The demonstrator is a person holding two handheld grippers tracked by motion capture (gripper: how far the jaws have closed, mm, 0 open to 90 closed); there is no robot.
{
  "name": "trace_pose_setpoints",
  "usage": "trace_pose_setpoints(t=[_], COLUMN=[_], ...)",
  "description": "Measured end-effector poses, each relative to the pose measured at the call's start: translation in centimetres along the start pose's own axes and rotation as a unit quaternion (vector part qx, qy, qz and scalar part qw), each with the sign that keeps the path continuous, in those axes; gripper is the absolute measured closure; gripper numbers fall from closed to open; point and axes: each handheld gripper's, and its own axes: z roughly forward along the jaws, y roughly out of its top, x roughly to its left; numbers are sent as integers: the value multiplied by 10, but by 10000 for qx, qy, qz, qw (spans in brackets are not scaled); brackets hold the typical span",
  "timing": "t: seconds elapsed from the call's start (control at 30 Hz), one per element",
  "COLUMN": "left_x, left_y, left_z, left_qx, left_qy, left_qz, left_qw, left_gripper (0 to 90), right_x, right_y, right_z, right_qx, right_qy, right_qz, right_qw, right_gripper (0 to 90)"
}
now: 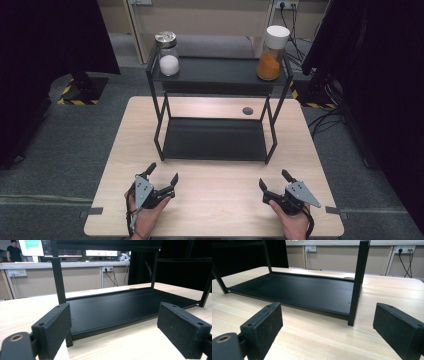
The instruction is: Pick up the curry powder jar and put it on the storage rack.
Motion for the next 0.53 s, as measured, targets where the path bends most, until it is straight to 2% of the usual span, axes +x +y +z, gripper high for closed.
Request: trace_pose_setpoints(t=[0.17, 0.43, 0.53], left_x=[0, 1, 3], left_y=[0, 0, 3], left_z=[0, 0, 0], left_qx=[11, 13, 80], left_qy=[-10, -21, -89], left_qz=[4, 5, -90], left_qw=[10000, 10000, 9999], left_gripper=[115, 115, 118], right_x=[0, 1, 0], right_y=[-5, -7, -7], right_z=[2, 1, 1], right_qx=[108, 73, 74], right_qy=[17, 26, 23], right_qz=[20, 13, 14], right_qw=[9999, 10000, 10000], right_gripper=[90, 85, 74])
